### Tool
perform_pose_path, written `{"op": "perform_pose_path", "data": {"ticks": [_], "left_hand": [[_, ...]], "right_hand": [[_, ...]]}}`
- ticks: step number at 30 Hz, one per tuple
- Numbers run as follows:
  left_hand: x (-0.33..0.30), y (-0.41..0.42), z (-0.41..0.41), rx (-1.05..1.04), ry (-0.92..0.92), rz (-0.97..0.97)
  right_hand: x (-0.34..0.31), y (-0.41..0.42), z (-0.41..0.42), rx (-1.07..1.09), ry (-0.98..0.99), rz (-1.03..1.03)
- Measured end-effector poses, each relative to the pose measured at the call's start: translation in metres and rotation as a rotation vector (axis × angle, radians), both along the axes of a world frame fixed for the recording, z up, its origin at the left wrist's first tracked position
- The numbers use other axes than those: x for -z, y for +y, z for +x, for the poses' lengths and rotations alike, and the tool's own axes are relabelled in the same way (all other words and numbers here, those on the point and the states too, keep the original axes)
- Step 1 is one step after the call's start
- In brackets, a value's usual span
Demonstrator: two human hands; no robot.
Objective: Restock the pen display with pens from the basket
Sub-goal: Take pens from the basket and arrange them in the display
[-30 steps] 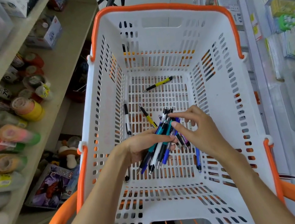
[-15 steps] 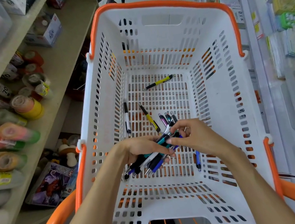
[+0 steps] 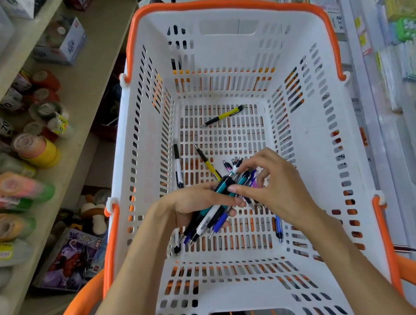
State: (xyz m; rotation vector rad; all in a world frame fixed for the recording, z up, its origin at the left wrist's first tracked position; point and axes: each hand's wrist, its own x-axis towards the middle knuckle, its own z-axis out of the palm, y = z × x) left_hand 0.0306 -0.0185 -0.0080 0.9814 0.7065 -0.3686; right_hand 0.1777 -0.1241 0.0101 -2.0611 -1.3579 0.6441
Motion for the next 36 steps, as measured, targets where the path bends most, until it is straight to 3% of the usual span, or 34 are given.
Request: {"op": "perform_pose_path", "data": {"ticks": [4,12,15,19,23,27,30,33,36], "left_hand": [[-0.002,0.001,0.0,-0.016,0.019,0.017],[-0.014,-0.003,-0.001,0.242,0.037,0.106],[-0.017,-0.003,-0.002,0.272,0.024,0.106],[-0.015,-0.003,-0.002,0.258,-0.012,0.136],[-0.011,-0.002,-0.002,0.109,-0.01,0.087],[-0.011,-0.001,-0.003,-0.018,0.006,0.039],[-0.007,0.0,0.002,-0.377,-0.027,-0.093],[-0.003,-0.001,0.009,-0.779,-0.046,-0.101],[-0.004,-0.002,0.013,-0.972,-0.08,-0.065]], "right_hand": [[0.002,0.001,0.0,-0.037,-0.052,-0.046],[-0.009,0.004,0.009,-0.178,0.315,-0.405],[-0.014,0.001,0.012,-0.112,0.383,-0.357],[-0.019,0.002,0.023,0.201,0.581,-0.157],[-0.018,0.003,0.021,0.305,0.715,0.025],[-0.021,0.003,0.026,0.535,0.813,0.333],[-0.023,0.003,0.021,0.571,0.687,0.409],[-0.022,0.003,0.01,0.537,0.609,0.427],[-0.018,0.004,-0.002,0.408,0.55,0.332]]}}
